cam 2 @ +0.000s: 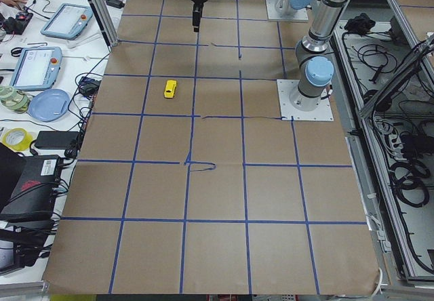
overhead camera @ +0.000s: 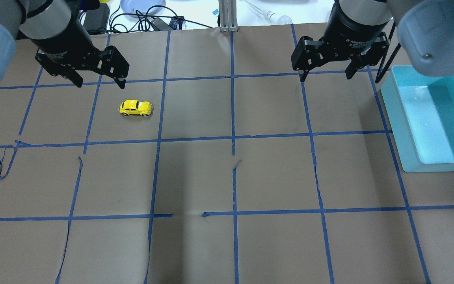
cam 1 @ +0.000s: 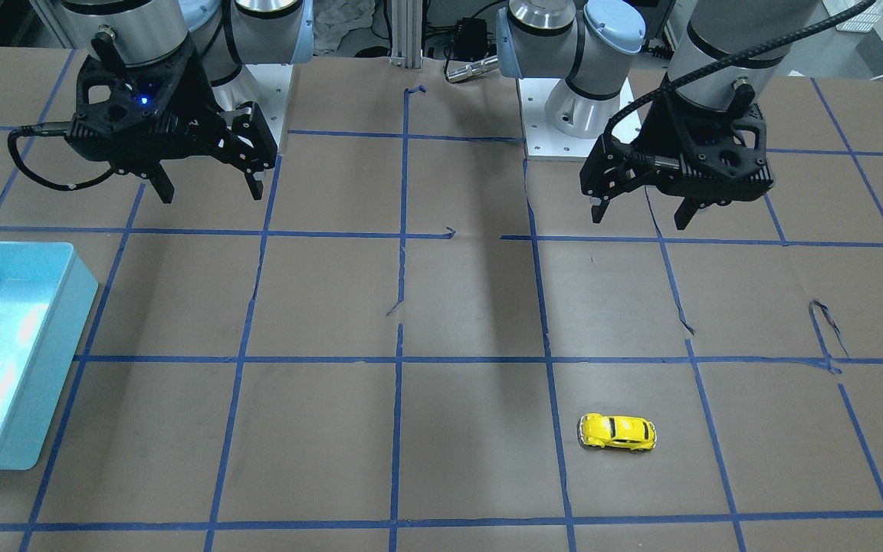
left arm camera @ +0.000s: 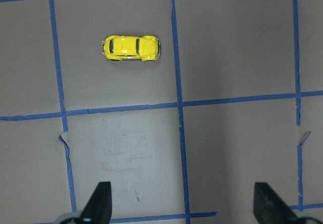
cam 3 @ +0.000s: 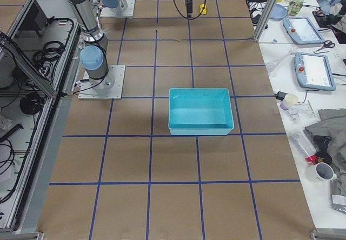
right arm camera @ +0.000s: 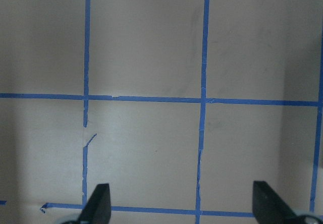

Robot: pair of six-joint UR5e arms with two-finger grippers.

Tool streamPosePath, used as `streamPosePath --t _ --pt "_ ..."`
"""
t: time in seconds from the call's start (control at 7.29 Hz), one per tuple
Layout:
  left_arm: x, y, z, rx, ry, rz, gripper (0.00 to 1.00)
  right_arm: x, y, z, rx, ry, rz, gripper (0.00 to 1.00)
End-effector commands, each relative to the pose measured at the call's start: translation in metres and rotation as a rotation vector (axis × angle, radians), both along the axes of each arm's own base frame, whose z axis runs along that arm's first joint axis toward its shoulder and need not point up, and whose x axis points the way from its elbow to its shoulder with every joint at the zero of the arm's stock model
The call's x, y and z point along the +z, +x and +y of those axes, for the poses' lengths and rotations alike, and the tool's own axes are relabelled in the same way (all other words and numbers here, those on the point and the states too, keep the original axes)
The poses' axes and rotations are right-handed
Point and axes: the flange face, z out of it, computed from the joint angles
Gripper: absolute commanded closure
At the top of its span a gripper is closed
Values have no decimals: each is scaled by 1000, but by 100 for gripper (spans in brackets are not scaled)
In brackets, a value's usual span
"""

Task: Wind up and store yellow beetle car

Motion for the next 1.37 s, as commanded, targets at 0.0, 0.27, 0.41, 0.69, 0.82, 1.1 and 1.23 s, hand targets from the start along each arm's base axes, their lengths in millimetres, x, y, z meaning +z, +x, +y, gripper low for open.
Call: streamPosePath --t 0.0,0.27,0.41,0.69,0.82,1.1,1.23 --pt "1 -1 0 0 -4 2 0 -1 1 0 1 3 0 0" --pt "0 0 1 0 -1 -4 0 0 1 0 1 0 0 0" --pt "-3 0 -1 0 5 -2 0 -1 0 0 0 1 0 0" --pt "-7 3 -5 6 14 1 0 -1 0 0 0 1 0 0" --pt "-16 0 -10 0 31 9 0 -1 0 0 0 1 0 0" --pt "-17 2 -14 3 16 10 0 -1 0 0 0 3 0 0" --pt "-19 2 -14 6 19 5 0 -1 0 0 0 1 0 0"
